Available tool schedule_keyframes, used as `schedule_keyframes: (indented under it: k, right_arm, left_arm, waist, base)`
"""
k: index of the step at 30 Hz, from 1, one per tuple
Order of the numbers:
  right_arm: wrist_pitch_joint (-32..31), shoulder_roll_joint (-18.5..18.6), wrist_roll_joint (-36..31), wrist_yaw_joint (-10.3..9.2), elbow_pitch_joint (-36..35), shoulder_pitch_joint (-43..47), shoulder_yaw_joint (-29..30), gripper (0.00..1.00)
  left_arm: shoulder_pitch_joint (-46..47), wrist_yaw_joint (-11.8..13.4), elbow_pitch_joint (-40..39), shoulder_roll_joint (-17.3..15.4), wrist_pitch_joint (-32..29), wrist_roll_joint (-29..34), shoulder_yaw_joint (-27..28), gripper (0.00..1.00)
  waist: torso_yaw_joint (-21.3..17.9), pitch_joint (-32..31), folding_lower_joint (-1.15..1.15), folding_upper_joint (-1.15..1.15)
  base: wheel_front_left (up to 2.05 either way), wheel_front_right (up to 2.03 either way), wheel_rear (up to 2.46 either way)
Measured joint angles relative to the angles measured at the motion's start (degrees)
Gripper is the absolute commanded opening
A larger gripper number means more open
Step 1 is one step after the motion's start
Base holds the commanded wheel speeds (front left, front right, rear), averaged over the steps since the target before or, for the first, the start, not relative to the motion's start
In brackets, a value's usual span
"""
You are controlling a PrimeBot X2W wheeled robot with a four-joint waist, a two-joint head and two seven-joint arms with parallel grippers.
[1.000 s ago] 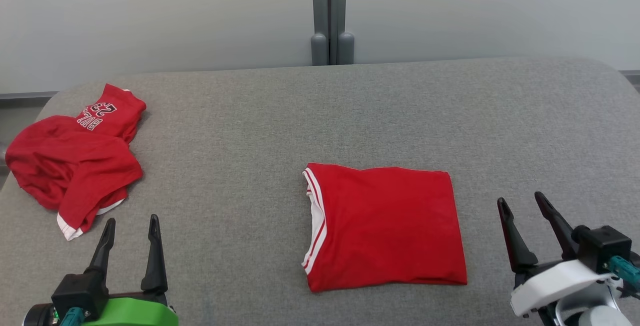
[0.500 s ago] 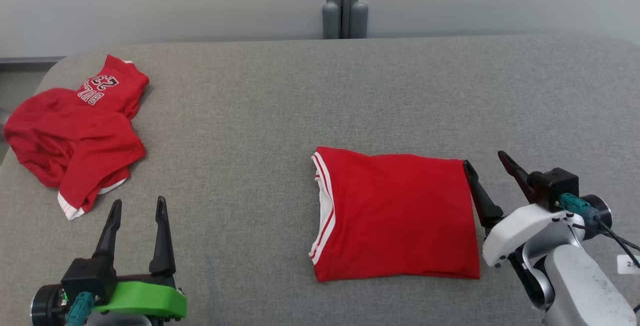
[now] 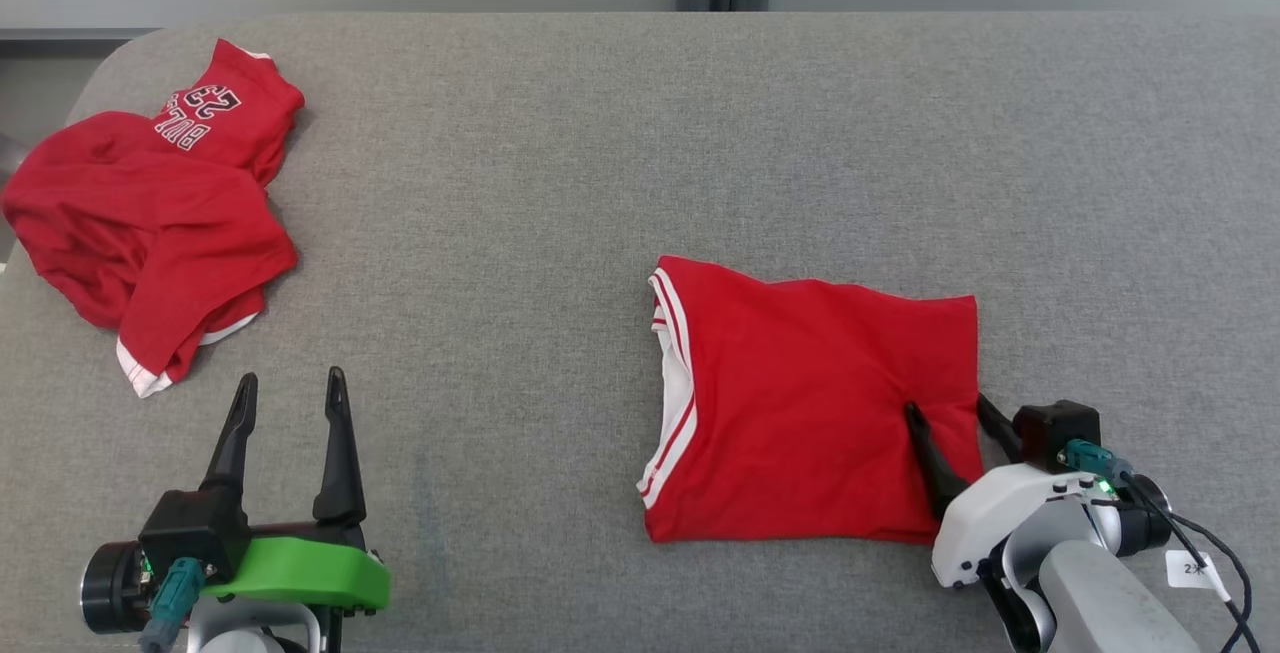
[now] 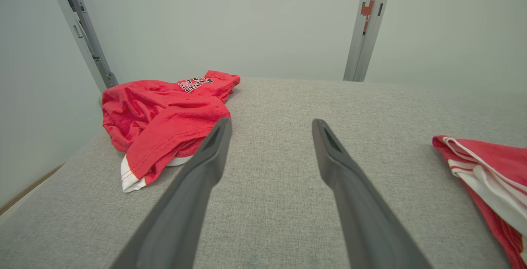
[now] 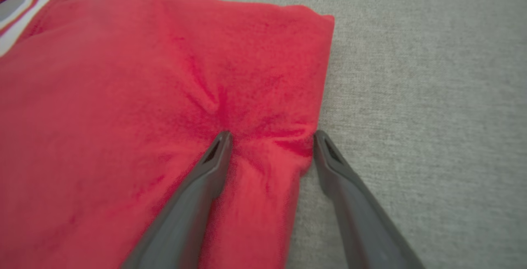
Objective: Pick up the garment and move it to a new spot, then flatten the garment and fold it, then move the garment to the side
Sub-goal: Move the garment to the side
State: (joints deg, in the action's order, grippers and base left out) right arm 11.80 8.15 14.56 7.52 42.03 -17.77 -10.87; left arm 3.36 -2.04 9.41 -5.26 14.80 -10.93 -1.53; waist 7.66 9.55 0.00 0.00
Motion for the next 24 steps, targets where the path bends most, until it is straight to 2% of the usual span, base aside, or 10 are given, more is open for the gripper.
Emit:
schedule_keyframes:
  k: [2, 3, 4, 5, 9, 13, 18, 24]
  right_arm:
    - [0.6, -0.5, 0.5, -0.01, 1.9, -0.6, -0.1, 1.00]
    - [0.9, -1.1, 1.3, -0.01, 3.8, -1.3, -0.4, 0.40]
    - [1.2, -1.3, 1.7, -0.02, 4.4, -1.5, -0.6, 0.05]
    - [1.4, -1.4, 1.9, -0.03, 4.9, -1.8, -0.8, 0.00]
    - [2.0, -1.0, 2.3, 0.04, 6.6, -4.4, -1.6, 0.00]
    - [2.3, 1.4, 2.0, 0.10, 7.1, -9.0, -2.7, 0.00]
    - [1.9, 7.2, 2.3, 0.03, 7.1, -16.7, -3.9, 0.00]
    - [0.4, 17.6, 3.8, 0.03, 5.4, -25.8, -6.6, 0.00]
  left_arm:
    - [0.3, 0.0, 0.3, 0.1, 0.1, 0.2, -0.1, 1.00]
    - [0.8, 0.0, 0.4, 0.3, 0.2, 0.4, -0.4, 1.00]
    - [1.0, 0.0, 0.5, 0.3, 0.2, 0.4, -0.5, 1.00]
    - [1.1, 0.0, 0.5, 0.4, 0.2, 0.4, -0.5, 1.00]
    - [1.3, 0.0, 0.1, 0.6, 0.2, 0.4, -0.5, 1.00]
    - [1.6, 0.1, -0.5, 0.8, 0.2, 0.5, -0.5, 1.00]
    - [3.8, 0.0, -1.7, 1.3, 0.2, 1.2, -2.0, 1.00]
    - [7.8, 0.6, -4.4, 1.8, 0.2, 2.4, -3.3, 1.00]
  waist:
    - [0.0, 0.3, 0.00, 0.00]
    - [0.1, 0.4, 0.00, 0.00]
    - [0.1, 0.5, 0.00, 0.00]
    - [0.2, 0.5, 0.00, 0.00]
    - [0.2, 1.0, 0.00, 0.00]
    - [0.0, 2.2, 0.00, 0.00]
    - [-0.4, 4.9, 0.00, 0.00]
    - [-1.4, 10.3, 0.00, 0.00]
  base:
    - [0.00, 0.00, 0.00]
    - [0.00, 0.00, 0.00]
    - [0.00, 0.00, 0.00]
    - [0.00, 0.00, 0.00]
    - [0.00, 0.00, 0.00]
    - [0.00, 0.00, 0.00]
    - [0.00, 0.00, 0.00]
    - [0.00, 0.00, 0.00]
